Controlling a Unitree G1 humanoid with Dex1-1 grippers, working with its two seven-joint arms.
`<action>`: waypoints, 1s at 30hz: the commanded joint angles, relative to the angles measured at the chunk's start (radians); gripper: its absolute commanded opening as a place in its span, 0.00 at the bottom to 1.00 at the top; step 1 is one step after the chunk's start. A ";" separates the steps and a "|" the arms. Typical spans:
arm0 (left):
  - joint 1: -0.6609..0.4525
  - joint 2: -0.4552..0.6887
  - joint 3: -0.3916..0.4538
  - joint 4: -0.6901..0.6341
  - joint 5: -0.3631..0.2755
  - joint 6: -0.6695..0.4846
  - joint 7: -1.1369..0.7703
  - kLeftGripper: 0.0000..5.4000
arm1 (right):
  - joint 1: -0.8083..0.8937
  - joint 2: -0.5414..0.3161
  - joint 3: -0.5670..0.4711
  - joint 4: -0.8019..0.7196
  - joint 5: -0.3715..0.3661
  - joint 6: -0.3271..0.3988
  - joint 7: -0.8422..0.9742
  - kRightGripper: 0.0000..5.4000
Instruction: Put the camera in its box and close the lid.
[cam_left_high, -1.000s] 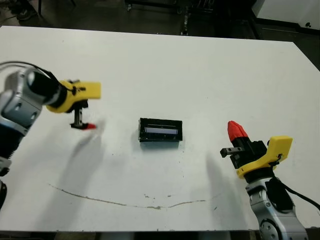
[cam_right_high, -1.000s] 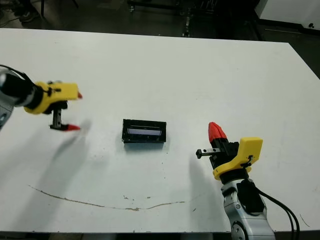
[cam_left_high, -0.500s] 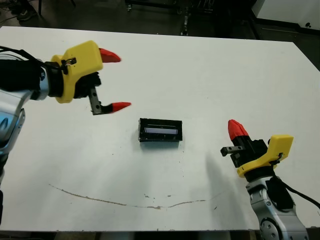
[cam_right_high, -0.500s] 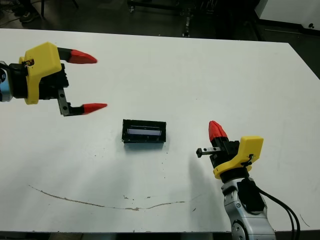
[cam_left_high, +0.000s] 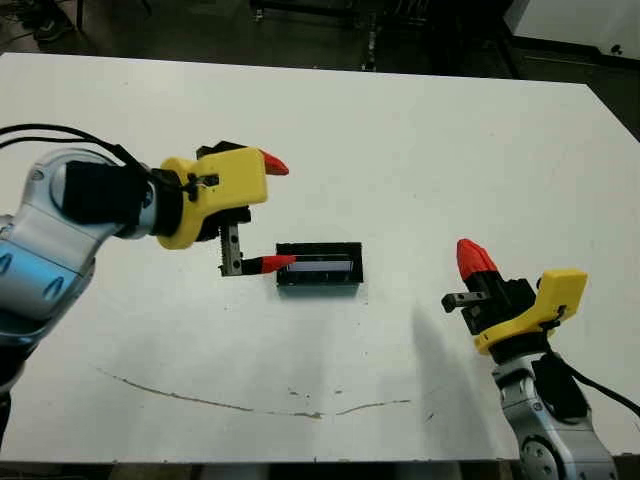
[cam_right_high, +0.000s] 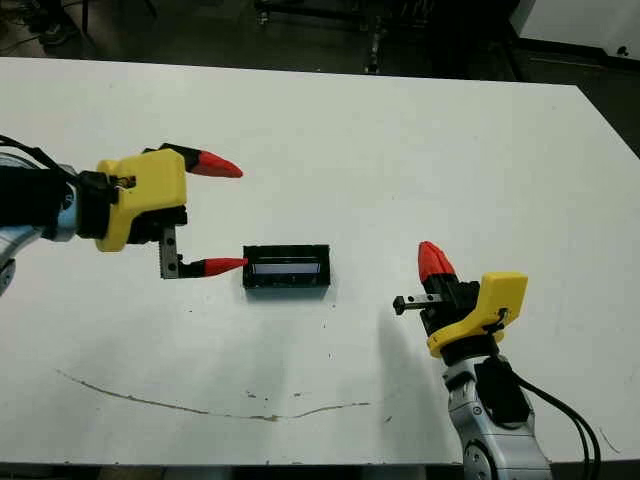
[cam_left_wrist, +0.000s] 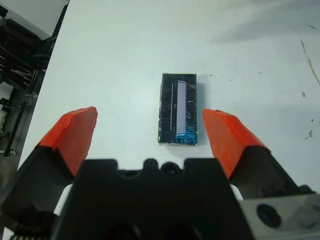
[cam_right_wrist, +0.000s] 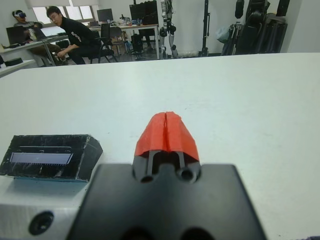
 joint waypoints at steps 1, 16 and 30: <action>0.016 -0.008 -0.046 0.002 0.029 -0.019 0.026 1.00 | 0.010 -0.006 -0.003 0.006 -0.001 0.000 -0.004 0.00; 0.103 -0.059 -0.188 0.065 0.214 -0.149 0.135 1.00 | 0.019 -0.006 0.001 0.001 -0.004 0.002 -0.006 0.00; 0.152 -0.080 -0.258 0.107 0.327 -0.139 0.136 1.00 | 0.020 -0.004 0.002 -0.004 -0.001 0.012 -0.013 0.00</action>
